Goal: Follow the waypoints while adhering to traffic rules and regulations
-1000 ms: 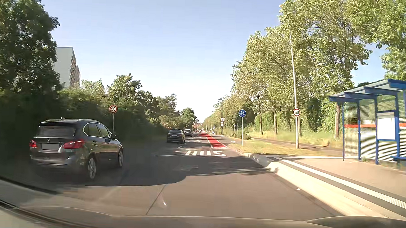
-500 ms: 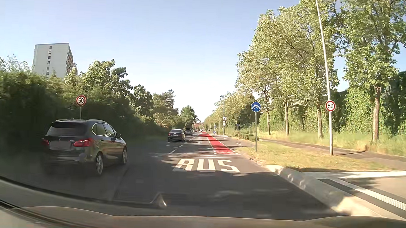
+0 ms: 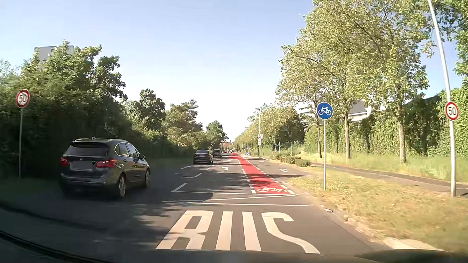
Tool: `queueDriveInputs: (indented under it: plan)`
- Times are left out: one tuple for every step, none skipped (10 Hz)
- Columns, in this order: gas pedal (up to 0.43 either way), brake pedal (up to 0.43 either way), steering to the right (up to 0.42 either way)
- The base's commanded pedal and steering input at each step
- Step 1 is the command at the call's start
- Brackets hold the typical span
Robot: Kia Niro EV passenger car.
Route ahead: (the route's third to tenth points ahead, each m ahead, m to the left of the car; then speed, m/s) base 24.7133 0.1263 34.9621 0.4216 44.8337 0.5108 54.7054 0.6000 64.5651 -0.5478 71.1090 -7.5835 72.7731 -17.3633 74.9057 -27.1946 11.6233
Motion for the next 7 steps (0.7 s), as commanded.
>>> queueDriveInputs:
  plan:
    - [0.000, 0.000, 0.004]
    - [0.000, 0.000, 0.006]
    - [0.000, 0.000, 0.009]
    - [0.000, 0.012, 0.012]
    - [0.000, 0.037, 0.016]
    - [0.000, 0.043, 0.020]
    - [0.000, 0.043, 0.025]
